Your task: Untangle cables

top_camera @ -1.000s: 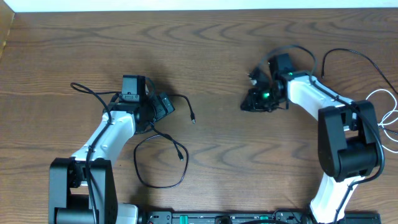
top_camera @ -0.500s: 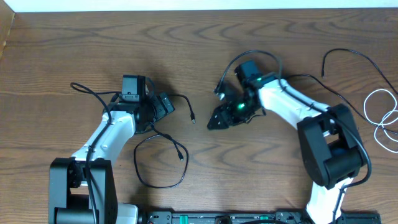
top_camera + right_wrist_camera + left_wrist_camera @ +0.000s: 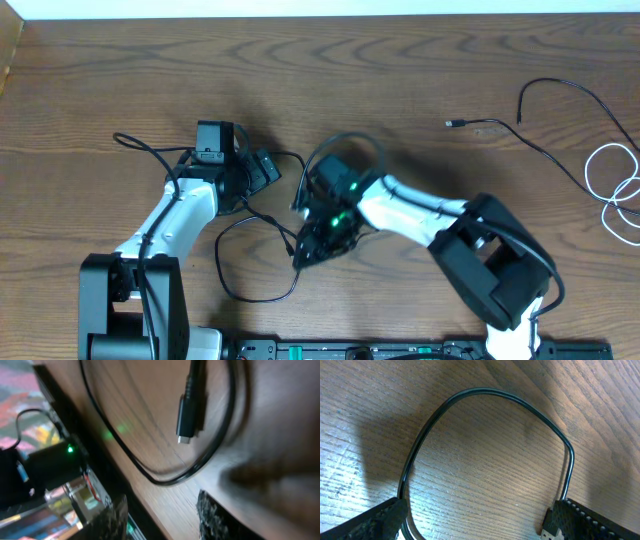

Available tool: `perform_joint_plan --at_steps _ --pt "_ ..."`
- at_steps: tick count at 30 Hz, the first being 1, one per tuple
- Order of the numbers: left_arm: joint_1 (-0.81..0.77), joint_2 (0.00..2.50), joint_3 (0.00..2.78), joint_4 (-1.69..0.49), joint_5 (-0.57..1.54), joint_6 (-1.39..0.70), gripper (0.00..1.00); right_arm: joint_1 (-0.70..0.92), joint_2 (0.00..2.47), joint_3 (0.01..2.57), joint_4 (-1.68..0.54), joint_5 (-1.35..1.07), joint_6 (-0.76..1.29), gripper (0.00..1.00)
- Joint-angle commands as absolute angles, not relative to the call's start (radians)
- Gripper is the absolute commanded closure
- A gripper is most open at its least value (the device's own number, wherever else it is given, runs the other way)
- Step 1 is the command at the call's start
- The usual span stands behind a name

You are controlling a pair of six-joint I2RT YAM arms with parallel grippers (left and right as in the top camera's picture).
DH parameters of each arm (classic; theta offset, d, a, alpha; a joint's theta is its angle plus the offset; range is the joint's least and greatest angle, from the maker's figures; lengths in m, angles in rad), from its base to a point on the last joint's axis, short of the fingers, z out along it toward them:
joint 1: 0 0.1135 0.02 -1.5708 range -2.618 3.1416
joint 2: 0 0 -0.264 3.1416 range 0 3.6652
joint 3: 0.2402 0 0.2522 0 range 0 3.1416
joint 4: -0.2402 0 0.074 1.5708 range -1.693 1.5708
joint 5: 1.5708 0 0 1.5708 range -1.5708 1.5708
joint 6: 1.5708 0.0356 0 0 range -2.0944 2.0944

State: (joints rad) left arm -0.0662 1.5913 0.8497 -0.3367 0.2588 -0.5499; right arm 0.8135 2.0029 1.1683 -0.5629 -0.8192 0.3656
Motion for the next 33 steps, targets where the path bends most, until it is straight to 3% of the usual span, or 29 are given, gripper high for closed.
perform_joint_plan --at_steps 1,22,33 --pt "-0.062 1.581 0.86 -0.34 0.249 -0.543 0.02 0.848 2.008 1.135 -0.526 -0.759 0.548 0.6" --pt "-0.062 1.581 0.86 -0.34 0.249 -0.543 0.02 0.866 2.011 1.022 -0.311 -0.53 0.779 0.8" --pt "-0.062 1.581 0.86 -0.34 0.249 -0.543 0.02 0.868 2.011 1.001 -0.253 -0.464 0.859 0.8"
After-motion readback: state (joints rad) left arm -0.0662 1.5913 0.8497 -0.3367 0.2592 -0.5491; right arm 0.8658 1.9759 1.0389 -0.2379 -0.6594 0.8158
